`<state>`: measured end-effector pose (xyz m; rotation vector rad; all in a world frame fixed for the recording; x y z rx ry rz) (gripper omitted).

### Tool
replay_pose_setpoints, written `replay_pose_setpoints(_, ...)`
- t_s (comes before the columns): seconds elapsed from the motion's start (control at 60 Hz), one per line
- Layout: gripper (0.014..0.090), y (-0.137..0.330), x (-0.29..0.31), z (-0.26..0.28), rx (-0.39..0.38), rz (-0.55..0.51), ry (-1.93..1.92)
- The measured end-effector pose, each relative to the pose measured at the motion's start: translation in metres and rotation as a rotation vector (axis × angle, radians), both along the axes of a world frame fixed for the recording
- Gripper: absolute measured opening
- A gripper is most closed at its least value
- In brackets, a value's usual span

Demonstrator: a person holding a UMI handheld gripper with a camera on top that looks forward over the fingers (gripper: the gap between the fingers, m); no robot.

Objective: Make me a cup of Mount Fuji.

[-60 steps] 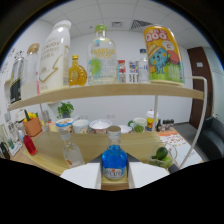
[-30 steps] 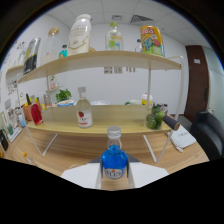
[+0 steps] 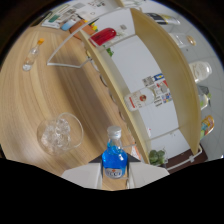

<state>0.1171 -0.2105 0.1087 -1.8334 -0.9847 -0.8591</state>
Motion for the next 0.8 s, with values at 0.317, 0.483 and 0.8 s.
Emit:
replay_pose_setpoints(0.317, 0.0356, 0.008, 0.003, -0.001, -0.066, 0.12, -0.588)
replay_pose_setpoints(0.483, 0.0357, 0.009, -0.005, 0.0, -0.067, 0.172, -0.693)
replay_pose_setpoints(0.8, 0.0361, 0.003, -0.012, 0.03, 0.017, 0.112, -0.317)
